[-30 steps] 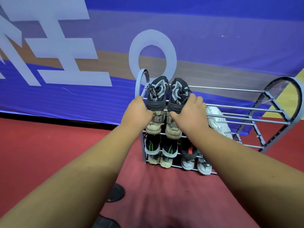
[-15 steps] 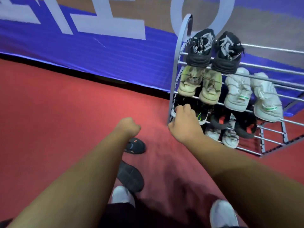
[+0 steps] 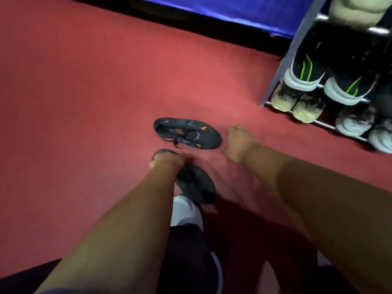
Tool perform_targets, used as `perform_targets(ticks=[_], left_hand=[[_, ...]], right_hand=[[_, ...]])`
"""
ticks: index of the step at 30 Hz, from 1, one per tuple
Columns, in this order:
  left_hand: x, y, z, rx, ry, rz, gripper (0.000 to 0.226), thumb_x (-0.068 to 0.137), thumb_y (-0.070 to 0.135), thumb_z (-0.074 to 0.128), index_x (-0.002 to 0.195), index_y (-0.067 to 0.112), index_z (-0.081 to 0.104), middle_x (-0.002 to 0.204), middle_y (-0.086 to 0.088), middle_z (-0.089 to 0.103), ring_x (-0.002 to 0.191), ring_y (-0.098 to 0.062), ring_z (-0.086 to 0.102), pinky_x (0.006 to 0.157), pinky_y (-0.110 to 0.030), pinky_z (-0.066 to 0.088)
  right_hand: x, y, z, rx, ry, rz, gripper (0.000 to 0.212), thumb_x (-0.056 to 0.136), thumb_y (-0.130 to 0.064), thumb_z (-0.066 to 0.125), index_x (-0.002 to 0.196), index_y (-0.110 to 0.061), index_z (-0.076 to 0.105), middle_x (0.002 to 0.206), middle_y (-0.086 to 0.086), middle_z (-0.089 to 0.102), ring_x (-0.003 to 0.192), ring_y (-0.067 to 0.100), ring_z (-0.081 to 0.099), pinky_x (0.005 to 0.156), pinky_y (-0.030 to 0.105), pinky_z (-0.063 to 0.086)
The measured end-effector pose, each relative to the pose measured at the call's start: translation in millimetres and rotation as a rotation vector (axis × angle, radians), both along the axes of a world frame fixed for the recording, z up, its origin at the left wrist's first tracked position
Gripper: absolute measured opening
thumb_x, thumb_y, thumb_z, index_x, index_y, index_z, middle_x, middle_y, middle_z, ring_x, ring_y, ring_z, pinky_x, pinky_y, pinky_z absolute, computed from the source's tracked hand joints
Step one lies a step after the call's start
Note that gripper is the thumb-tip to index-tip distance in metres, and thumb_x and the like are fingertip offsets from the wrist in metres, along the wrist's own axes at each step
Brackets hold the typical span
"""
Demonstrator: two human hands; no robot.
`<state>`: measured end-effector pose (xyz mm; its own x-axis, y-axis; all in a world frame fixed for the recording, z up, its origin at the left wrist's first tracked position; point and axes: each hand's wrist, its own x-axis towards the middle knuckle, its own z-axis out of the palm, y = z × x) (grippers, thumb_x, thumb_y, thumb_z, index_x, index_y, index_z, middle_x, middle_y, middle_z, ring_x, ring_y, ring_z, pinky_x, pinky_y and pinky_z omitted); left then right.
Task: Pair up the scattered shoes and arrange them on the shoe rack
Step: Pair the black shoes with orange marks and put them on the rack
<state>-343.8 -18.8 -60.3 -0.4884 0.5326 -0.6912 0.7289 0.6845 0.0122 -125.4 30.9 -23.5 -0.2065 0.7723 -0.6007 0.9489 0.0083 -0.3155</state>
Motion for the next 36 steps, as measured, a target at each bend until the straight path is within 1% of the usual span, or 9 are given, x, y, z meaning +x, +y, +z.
perform_targets(ticks=[5, 8, 10, 13, 15, 18, 25, 32, 36], left_hand=[[4.4, -6.8, -30.4, 0.078, 0.04, 0.646, 0.113, 0.077, 0.065, 0.075, 0.153, 0.006, 0.016, 0.151, -0.02, 0.025, 0.135, -0.04, 0.041, 0.103, -0.044, 0.045], [-7.7, -16.5, -48.0, 0.199, -0.057, 0.667, 0.124, 0.073, 0.055, 0.084, 0.159, 0.008, 0.008, 0.152, -0.024, 0.035, 0.133, -0.041, 0.049, 0.107, -0.045, 0.047], [-16.4, -22.1, -55.3, 0.288, -0.158, 0.706, 0.11, 0.07, 0.047, 0.09, 0.151, 0.008, 0.026, 0.142, -0.019, 0.052, 0.12, -0.035, 0.061, 0.093, -0.046, 0.057], [-21.6, -20.3, -55.9, 0.408, -0.354, 0.879, 0.078, 0.064, 0.029, 0.097, 0.122, 0.011, 0.047, 0.116, -0.017, 0.064, 0.084, -0.037, 0.069, 0.049, -0.058, 0.058], [-19.2, -15.8, -52.2, 0.419, -0.434, 0.932, 0.07, 0.067, 0.024, 0.095, 0.121, 0.011, 0.052, 0.112, -0.02, 0.065, 0.085, -0.045, 0.069, 0.048, -0.07, 0.053], [-8.2, -8.2, -41.0, 0.435, -0.515, 0.958, 0.056, 0.078, 0.024, 0.087, 0.121, 0.009, 0.054, 0.109, -0.021, 0.066, 0.081, -0.047, 0.07, 0.042, -0.064, 0.052], [30.3, 6.5, -16.1, 0.488, -0.742, 0.934, 0.032, 0.084, 0.008, 0.078, 0.103, 0.018, 0.054, 0.097, -0.006, 0.072, 0.069, -0.02, 0.071, 0.044, -0.028, 0.054], [80.5, 17.2, 33.7, 0.572, -1.205, 0.528, 0.039, 0.08, -0.014, 0.071, 0.103, 0.014, 0.059, 0.1, -0.009, 0.068, 0.085, -0.025, 0.067, 0.064, -0.03, 0.056], [100.2, 13.6, 66.5, 0.246, -1.471, 0.077, 0.05, 0.07, -0.014, 0.064, 0.105, 0.022, 0.072, 0.104, -0.004, 0.071, 0.095, -0.018, 0.067, 0.076, -0.029, 0.054]], right_hand=[[-25.0, 6.5, -46.9, -0.052, -0.009, 0.075, 0.076, 0.086, -0.028, 0.064, 0.156, -0.035, 0.035, 0.144, 0.018, 0.034, 0.128, 0.045, 0.048, 0.111, 0.042, 0.043], [-32.3, 10.3, -64.3, -0.074, -0.039, 0.148, 0.077, 0.086, -0.024, 0.06, 0.153, -0.051, 0.033, 0.156, 0.013, 0.023, 0.138, 0.043, 0.035, 0.117, 0.045, 0.035], [-34.5, 9.1, -72.4, -0.046, -0.055, 0.188, 0.074, 0.085, -0.022, 0.059, 0.15, -0.051, 0.037, 0.149, 0.01, 0.03, 0.133, 0.04, 0.037, 0.115, 0.045, 0.034], [-32.2, 6.2, -79.8, 0.065, -0.032, 0.187, 0.052, 0.087, -0.023, 0.064, 0.134, -0.038, 0.047, 0.134, 0.009, 0.042, 0.123, 0.036, 0.045, 0.105, 0.043, 0.038], [-28.9, 7.2, -80.9, 0.127, -0.042, 0.217, 0.039, 0.091, -0.025, 0.065, 0.128, -0.029, 0.052, 0.129, 0.011, 0.047, 0.12, 0.037, 0.05, 0.102, 0.043, 0.042], [-24.7, 6.9, -78.8, 0.163, -0.079, 0.274, 0.035, 0.098, -0.026, 0.062, 0.131, -0.022, 0.054, 0.128, 0.014, 0.05, 0.12, 0.037, 0.051, 0.098, 0.042, 0.044], [24.8, -15.7, -72.5, 0.154, -0.189, 0.261, 0.034, 0.1, -0.023, 0.056, 0.133, -0.022, 0.055, 0.141, 0.015, 0.046, 0.127, 0.038, 0.048, 0.102, 0.045, 0.044], [143.0, -44.4, -50.5, 0.117, -0.319, 0.042, 0.034, 0.098, -0.03, 0.053, 0.131, -0.031, 0.059, 0.142, 0.01, 0.047, 0.125, 0.038, 0.051, 0.102, 0.043, 0.044], [194.0, -54.2, -39.0, -0.021, -0.292, -0.166, 0.032, 0.102, -0.032, 0.046, 0.127, -0.023, 0.064, 0.132, 0.017, 0.056, 0.122, 0.04, 0.052, 0.104, 0.04, 0.044]])
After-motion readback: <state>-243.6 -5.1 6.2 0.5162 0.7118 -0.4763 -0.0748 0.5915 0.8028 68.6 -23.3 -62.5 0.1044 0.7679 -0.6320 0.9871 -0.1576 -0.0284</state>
